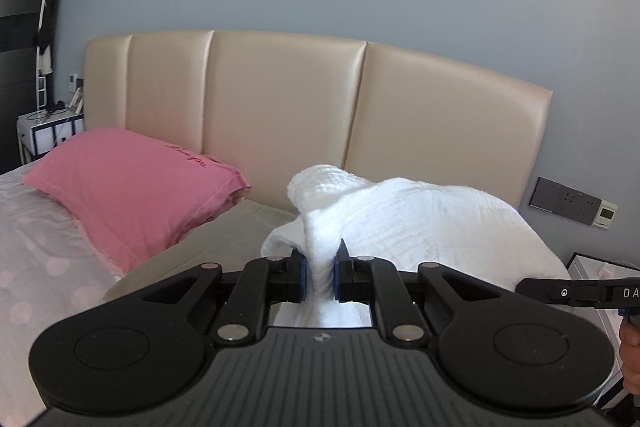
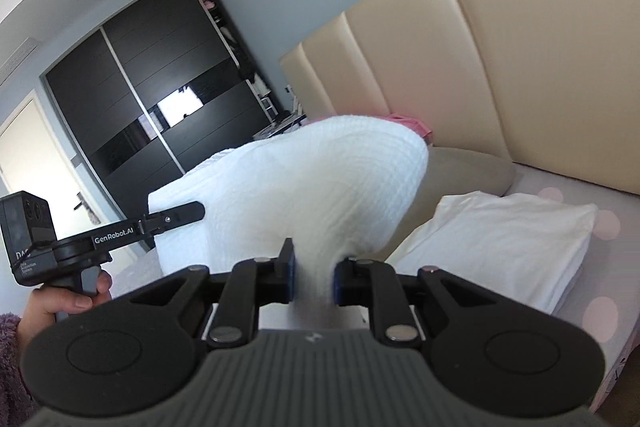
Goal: Fold clothes
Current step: 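Pinch the folded shirt with both grippers and carry it toward the headboard, then lower the folded shirt onto the stack of white clothes and open both grippers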
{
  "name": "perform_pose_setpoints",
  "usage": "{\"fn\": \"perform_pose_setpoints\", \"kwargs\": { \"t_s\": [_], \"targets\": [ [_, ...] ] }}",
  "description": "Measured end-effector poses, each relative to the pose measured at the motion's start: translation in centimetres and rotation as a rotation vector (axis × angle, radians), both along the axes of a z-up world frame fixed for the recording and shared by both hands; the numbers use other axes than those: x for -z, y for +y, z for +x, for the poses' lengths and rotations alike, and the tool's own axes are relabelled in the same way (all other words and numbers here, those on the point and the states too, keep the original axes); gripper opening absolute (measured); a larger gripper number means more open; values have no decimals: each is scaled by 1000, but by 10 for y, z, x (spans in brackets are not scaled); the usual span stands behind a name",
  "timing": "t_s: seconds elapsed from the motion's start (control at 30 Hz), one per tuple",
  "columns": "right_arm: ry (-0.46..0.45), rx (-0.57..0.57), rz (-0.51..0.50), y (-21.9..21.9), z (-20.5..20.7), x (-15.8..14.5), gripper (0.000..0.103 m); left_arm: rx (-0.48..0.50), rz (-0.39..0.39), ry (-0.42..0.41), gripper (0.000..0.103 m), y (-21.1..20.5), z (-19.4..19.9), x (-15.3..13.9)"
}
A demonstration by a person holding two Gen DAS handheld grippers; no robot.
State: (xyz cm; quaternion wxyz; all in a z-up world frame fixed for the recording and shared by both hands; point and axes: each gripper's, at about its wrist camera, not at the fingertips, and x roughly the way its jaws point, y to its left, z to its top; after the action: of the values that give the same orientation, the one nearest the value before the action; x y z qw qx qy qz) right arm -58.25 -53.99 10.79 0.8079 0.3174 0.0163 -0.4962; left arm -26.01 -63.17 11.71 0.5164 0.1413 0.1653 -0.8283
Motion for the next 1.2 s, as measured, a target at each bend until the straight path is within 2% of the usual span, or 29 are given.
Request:
{"fn": "perform_pose_setpoints", "kwargs": {
  "t_s": [0.27, 0.57, 0.73, 0.87, 0.97, 1.03, 1.07, 1.13, 1.2],
  "targets": [
    [19, 136, 33, -60, -42, 25, 19, 123, 38, -68, 10, -90, -62, 36],
    [79, 243, 132, -136, -87, 85, 19, 183, 121, -118, 10, -187, -135, 113],
    [37, 277, 239, -175, -118, 128, 20, 184, 189, -178, 10, -223, -170, 160],
    [-13, 287, 327, -194, -134, 156, 22, 160, 248, -201, 11, -238, -178, 187],
    [-49, 282, 363, -201, -139, 164, 34, 146, 246, -217, 16, -240, -174, 187],
    [-82, 274, 382, -205, -145, 162, 44, 126, 239, -213, 26, -236, -168, 180],
    [-100, 272, 394, -206, -148, 160, 45, 115, 232, -215, 30, -233, -166, 173],
    [-175, 283, 440, -210, -157, 163, 47, 97, 215, -218, 49, -223, -161, 159],
    [-253, 295, 487, -214, -166, 166, 47, 89, 201, -223, 49, -213, -156, 148]
  ]
}}
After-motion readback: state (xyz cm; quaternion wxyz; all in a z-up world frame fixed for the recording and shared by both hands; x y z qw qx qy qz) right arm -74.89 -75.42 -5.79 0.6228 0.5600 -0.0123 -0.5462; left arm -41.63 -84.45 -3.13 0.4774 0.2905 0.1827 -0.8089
